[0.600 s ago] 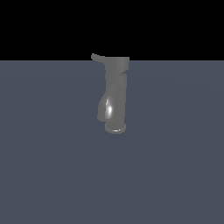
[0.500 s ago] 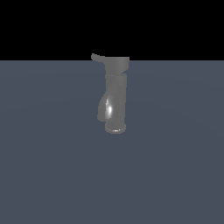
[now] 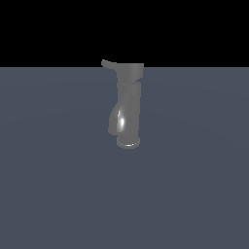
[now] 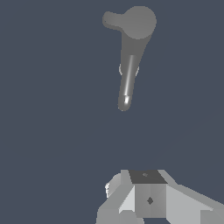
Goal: Turn on the faucet by rotating a designated handle.
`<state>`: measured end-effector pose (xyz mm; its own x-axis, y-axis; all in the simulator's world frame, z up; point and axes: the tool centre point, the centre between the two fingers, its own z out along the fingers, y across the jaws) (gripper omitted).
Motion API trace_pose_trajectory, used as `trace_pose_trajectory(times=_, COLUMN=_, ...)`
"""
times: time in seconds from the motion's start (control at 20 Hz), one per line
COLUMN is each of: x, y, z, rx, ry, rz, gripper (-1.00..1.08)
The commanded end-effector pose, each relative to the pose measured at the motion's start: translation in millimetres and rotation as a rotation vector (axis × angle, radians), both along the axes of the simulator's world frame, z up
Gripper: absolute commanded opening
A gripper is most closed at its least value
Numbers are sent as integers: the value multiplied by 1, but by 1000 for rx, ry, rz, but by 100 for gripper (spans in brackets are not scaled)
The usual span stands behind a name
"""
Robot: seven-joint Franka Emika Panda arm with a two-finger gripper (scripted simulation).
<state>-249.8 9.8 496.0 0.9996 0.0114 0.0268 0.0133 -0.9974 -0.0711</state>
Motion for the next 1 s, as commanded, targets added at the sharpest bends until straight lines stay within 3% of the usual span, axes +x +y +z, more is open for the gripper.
trace_pose_trajectory(times=0.0, x=0, y=1, z=0, rx=2, ry=0, rz=5, gripper=-100)
trace_pose_trajectory(times=0.5, x=13, y=0, z=-1, rx=1, ry=6, rz=-66, gripper=-100)
trace_pose_trajectory(times=0.95, x=47, y=1, z=-5, rx=3, ry=20, rz=-233, gripper=-100)
